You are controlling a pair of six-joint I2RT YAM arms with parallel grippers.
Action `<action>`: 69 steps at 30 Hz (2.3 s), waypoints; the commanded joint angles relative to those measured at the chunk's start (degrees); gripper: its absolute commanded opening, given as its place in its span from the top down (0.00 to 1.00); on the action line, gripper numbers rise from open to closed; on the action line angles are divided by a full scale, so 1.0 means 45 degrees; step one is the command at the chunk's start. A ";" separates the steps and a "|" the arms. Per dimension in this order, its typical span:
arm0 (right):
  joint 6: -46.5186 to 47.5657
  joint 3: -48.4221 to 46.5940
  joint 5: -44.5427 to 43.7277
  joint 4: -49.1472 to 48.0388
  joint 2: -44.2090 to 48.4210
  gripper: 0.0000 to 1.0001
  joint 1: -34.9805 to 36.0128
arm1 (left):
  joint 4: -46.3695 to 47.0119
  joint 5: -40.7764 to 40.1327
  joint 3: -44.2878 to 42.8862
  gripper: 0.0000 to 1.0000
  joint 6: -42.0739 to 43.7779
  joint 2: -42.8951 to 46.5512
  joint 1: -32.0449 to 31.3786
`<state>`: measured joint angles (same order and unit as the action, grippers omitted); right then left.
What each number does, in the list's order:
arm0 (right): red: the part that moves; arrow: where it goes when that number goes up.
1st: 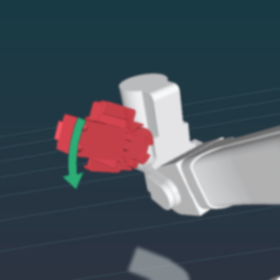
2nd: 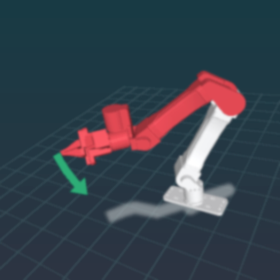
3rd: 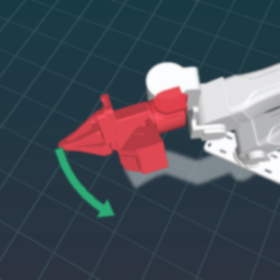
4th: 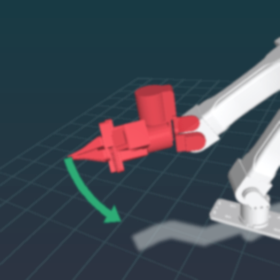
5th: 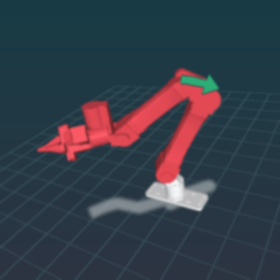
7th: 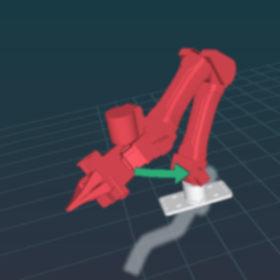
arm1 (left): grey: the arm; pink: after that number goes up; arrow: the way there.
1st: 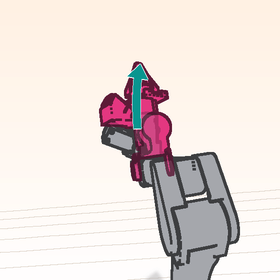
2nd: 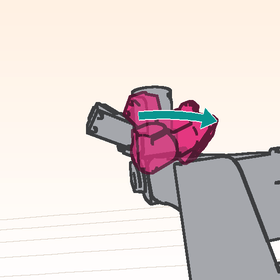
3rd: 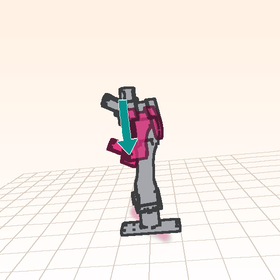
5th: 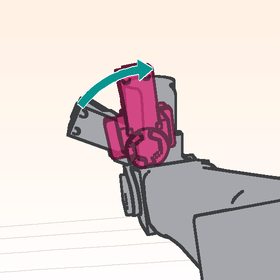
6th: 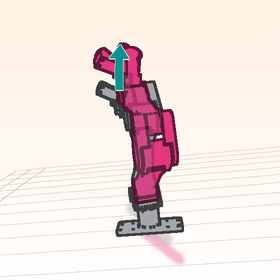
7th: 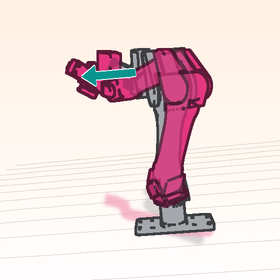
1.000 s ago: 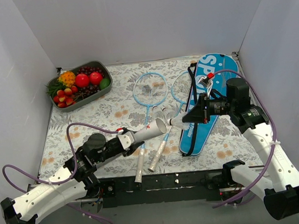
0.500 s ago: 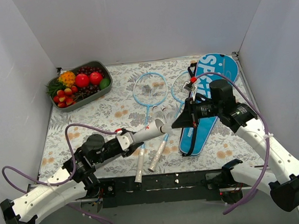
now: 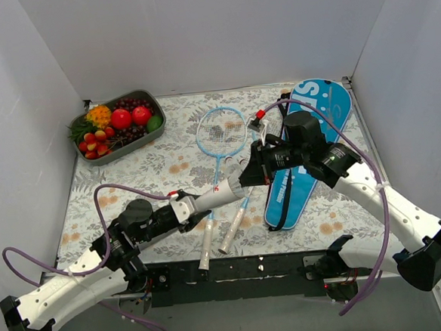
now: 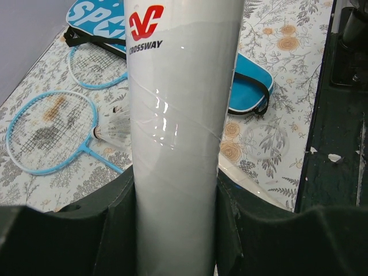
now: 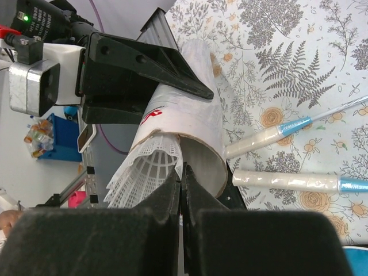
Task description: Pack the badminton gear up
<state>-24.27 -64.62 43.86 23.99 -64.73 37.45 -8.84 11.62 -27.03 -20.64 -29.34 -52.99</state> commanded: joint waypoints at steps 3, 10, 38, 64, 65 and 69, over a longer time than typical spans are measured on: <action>-0.0016 -0.0660 -0.0995 -0.0253 -0.0400 0.99 0.0934 | 0.0363 -0.0120 0.0029 1.00 -0.0002 0.0328 0.0018; -0.0309 0.0023 -0.1561 -0.1148 -0.0810 0.99 0.1794 | 0.0422 -0.0121 0.0010 1.00 -0.0061 0.0369 0.0018; 0.1076 -0.1674 -0.4239 0.1756 -0.0812 0.38 0.1466 | 0.0617 -0.0023 0.0400 1.00 -0.0120 0.0720 0.0038; -0.3463 0.2835 -0.9159 -0.3296 -0.3309 0.40 -0.1389 | 0.0656 -0.0335 0.0478 1.00 -0.0198 0.1208 0.0018; -0.3899 0.3030 -0.9276 -0.3879 -0.3369 0.40 -0.1389 | 0.0617 -0.0413 0.0459 1.00 -0.0198 0.1285 0.0038; -0.6048 0.4085 -0.9687 -0.5559 -0.3448 0.39 -0.1389 | 0.0578 -0.0453 0.0498 1.00 -0.0276 0.1540 0.0018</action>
<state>-37.52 -49.15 2.76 11.73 -80.25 31.35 -8.51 10.24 -24.62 -21.89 -23.99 -52.69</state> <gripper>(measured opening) 0.607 0.404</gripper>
